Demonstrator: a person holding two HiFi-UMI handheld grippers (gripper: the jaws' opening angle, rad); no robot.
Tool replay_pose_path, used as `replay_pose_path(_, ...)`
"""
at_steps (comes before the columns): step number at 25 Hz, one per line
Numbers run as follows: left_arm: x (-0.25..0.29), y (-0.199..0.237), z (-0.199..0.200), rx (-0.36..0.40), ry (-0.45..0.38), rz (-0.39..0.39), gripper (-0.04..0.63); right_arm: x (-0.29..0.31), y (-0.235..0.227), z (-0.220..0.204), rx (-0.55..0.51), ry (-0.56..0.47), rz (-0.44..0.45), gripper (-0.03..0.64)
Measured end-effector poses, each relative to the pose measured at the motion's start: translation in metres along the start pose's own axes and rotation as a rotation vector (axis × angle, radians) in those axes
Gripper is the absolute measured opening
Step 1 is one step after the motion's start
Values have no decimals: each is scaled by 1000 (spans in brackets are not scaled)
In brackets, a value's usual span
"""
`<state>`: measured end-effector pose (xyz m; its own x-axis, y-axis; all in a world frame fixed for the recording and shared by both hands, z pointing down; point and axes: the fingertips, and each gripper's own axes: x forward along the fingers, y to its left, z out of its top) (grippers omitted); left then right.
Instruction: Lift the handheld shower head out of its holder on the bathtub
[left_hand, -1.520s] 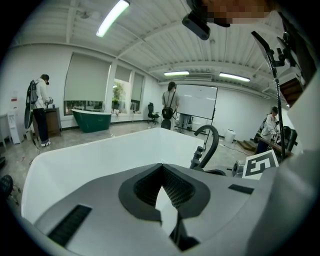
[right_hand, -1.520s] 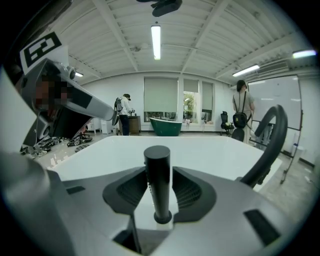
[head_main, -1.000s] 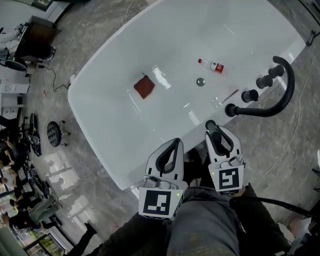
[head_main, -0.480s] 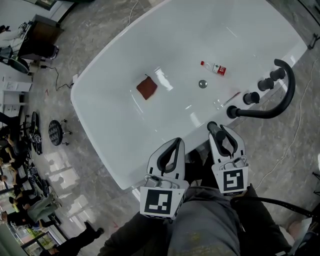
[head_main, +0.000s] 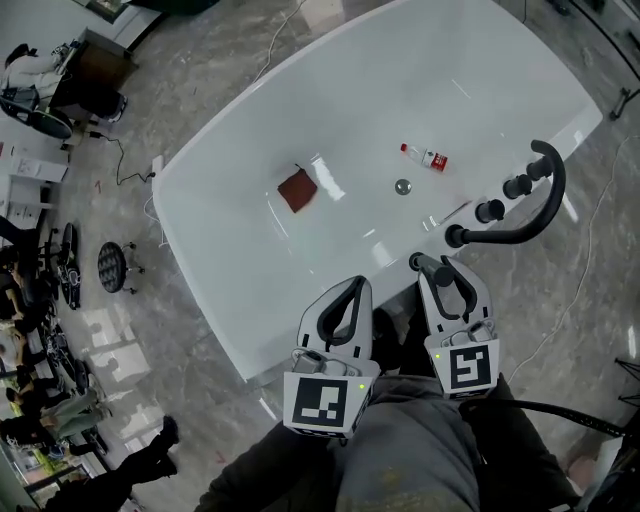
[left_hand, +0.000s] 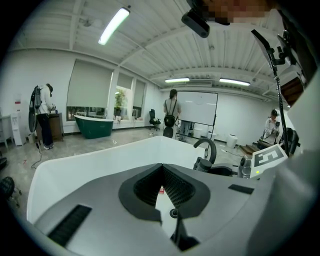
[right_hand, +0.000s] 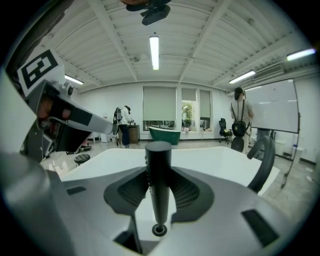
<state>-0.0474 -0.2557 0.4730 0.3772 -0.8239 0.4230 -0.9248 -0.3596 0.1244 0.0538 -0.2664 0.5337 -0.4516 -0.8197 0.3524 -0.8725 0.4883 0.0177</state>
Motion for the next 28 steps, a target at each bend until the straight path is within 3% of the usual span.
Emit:
replay_pose_path(16, -53, -23, 85, 19, -134, -28, 3, -69, 12, 141, -4, -98, 15, 140)
replay_pose_path(21, -59, -26, 117, 22, -207, -25, 3, -88, 19, 184, -25, -183, 64, 140)
replay_pose_path(28, -64, -23, 135, 35, -256, -16, 3, -88, 19, 194, -33, -185, 63, 140)
